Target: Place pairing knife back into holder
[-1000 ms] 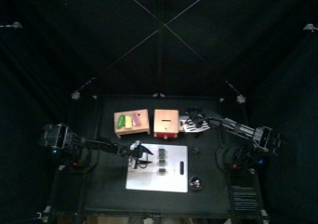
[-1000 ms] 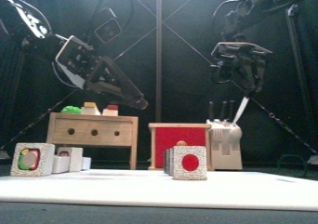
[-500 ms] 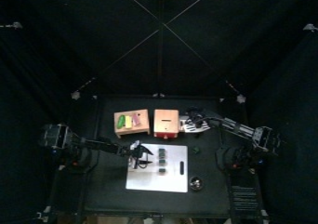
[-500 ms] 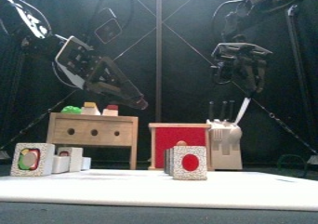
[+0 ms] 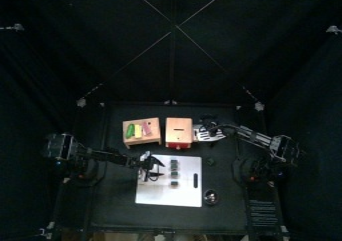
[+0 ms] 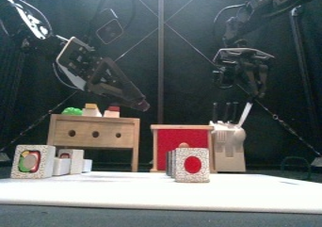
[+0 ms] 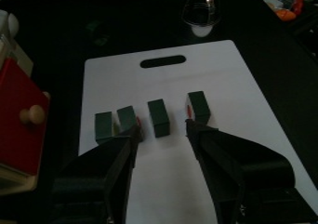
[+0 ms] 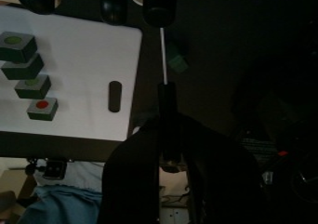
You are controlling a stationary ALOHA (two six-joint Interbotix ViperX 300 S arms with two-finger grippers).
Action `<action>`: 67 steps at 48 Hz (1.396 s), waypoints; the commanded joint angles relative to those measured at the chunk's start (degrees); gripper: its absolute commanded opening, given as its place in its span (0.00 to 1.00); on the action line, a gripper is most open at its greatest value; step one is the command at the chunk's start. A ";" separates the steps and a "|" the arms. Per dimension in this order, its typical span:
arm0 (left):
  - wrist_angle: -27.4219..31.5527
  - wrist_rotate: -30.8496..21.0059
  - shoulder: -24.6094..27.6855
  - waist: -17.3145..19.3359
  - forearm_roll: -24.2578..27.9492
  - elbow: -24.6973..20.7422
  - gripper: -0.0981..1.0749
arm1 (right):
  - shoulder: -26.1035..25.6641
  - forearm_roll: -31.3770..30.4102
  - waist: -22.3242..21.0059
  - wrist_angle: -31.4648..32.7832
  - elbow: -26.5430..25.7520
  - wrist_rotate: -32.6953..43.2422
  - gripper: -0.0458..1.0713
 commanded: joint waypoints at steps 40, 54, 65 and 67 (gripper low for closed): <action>-0.09 0.09 -1.05 0.26 0.09 -0.18 0.79 | -0.18 -0.44 -1.14 -6.24 -1.58 0.97 0.37; -0.09 0.09 -1.05 0.26 0.09 -0.09 0.79 | -0.09 -0.88 -1.23 -7.12 -1.32 1.05 0.57; -0.09 0.00 -1.05 0.18 0.09 -0.09 0.79 | 0.00 -2.46 -1.23 -9.14 -1.05 1.05 0.63; -0.09 0.00 -1.05 0.26 0.09 -0.09 0.79 | 0.09 -2.55 -1.23 -9.49 -0.88 1.14 0.63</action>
